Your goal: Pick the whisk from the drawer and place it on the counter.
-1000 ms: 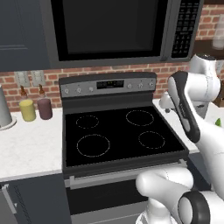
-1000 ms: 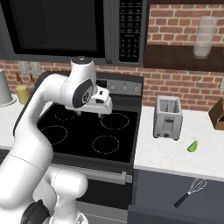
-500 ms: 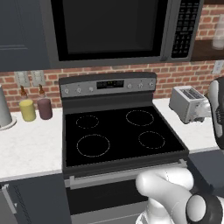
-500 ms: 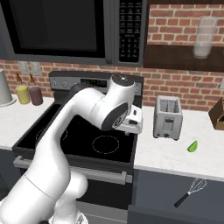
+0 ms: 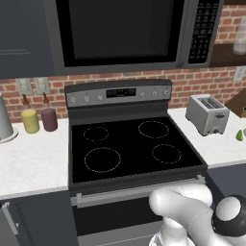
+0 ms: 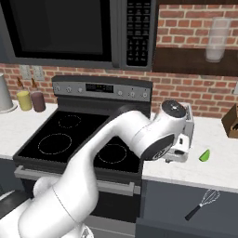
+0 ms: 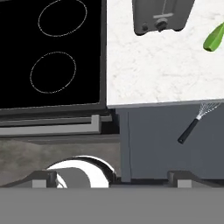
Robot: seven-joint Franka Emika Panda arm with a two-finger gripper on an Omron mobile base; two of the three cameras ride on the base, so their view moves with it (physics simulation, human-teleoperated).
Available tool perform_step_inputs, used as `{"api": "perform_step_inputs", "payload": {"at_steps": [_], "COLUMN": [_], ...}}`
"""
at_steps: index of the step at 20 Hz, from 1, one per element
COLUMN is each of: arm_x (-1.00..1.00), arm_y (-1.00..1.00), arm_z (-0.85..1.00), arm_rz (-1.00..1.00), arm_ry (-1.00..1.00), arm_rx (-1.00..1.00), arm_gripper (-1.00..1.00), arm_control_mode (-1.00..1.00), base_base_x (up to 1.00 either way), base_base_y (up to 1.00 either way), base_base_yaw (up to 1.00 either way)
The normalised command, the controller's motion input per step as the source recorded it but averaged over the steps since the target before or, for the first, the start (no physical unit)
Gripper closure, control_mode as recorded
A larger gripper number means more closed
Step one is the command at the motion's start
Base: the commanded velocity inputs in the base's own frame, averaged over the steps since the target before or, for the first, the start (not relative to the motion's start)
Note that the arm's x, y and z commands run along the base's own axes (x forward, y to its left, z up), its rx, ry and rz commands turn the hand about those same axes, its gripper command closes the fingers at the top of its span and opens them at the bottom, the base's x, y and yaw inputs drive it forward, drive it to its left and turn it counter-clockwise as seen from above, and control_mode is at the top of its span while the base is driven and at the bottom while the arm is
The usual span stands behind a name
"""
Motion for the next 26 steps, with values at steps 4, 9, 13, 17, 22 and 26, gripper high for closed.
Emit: {"api": "perform_step_inputs", "payload": {"at_steps": [4,9,13,17,22,26], "arm_x": [-0.19,-0.17,-0.02,0.02,0.06,0.04], "arm_y": [-1.00,-1.00,-0.84,-0.48,-0.42,-0.33], "arm_z": [-0.53,-0.61,-0.66,-0.41,-0.28,-0.27], "arm_rz": [-0.02,0.00,0.00,0.00,0.00,0.00], "arm_ry": [0.00,0.02,0.01,0.01,0.02,0.05], "arm_rx": [0.00,0.01,0.00,0.00,0.00,0.00], "arm_gripper": [-1.00,-1.00,-1.00,-1.00,-1.00,-1.00], "arm_control_mode": [-1.00,-1.00,-1.00,-1.00,-1.00,-1.00], "base_base_x": [0.00,0.00,0.00,0.00,0.00,0.00], "base_base_y": [0.00,0.00,0.00,0.00,0.00,0.00], "base_base_yaw": [0.00,0.00,0.00,0.00,0.00,0.00]}}
